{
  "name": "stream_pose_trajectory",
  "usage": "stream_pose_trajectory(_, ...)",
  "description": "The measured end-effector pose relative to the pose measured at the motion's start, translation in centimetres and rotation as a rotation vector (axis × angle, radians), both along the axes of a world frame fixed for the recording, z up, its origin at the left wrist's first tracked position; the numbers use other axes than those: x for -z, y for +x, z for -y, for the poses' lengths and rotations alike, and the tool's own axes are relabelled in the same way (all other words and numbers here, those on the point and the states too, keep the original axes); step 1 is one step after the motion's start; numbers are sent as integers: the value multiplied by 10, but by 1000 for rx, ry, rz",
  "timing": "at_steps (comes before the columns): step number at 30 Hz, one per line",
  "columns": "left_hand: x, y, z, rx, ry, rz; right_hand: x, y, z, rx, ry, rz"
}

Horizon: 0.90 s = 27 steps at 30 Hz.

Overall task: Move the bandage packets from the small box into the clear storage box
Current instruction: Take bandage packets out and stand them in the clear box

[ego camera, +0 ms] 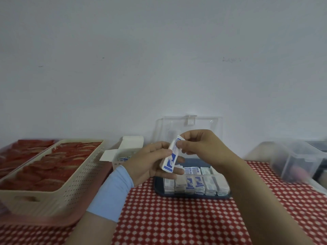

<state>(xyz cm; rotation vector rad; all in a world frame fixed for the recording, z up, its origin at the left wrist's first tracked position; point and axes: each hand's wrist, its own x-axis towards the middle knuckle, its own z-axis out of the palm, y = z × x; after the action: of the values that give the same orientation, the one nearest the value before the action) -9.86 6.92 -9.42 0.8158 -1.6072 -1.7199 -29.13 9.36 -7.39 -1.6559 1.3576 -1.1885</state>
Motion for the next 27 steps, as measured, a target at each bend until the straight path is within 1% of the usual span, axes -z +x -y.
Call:
stream_pose_trajectory(1, -1, 0, 2, -57, -100, 114, 0, -1, 0, 25, -3, -10)
stream_pose_trajectory(3, -2, -3, 7, -215, -398, 347, -1, -3, 1, 57, -10, -29)
stream_pose_trajectory(4, -2, -5, 8, -273, -525, 422, -1, -3, 1, 63, -15, -34)
stream_pose_trajectory(5, -1, -7, 8, -312, -598, 457, -1, -4, 1, 63, -18, -32)
stream_pose_trajectory(8, 2, -12, 8, -362, -623, 445, -3, -5, 0, 59, -2, -42)
stream_pose_trajectory(11, 9, -16, 9, -366, -619, 446, -10, -9, 0, 42, 30, -147)
stream_pose_trajectory(14, 15, -23, 10, -333, -632, 450, -19, -16, 6, 39, 85, -278)
stream_pose_trajectory(16, 18, -25, 14, -285, -697, 539, -25, -23, 13, 72, 108, -358)
stream_pose_trajectory(18, 19, -25, 18, -185, -782, 682, -26, -32, 21, 112, 123, -450)
stream_pose_trajectory(20, 20, -26, 22, -61, -904, 859, -22, -36, 29, 100, 172, -569)
stream_pose_trajectory(22, 21, -30, 22, 39, -946, 1032, -12, -34, 37, 66, 233, -678)
stream_pose_trajectory(24, 23, -35, 20, 125, -990, 1201, -1, -31, 45, 55, 274, -746)
stream_pose_trajectory(25, 25, -37, 18, 161, -1040, 1266, 4, -29, 47, 53, 290, -772)
stream_pose_trajectory(27, 29, -39, 16, 197, -1125, 1340, 12, -26, 50, 56, 319, -802)
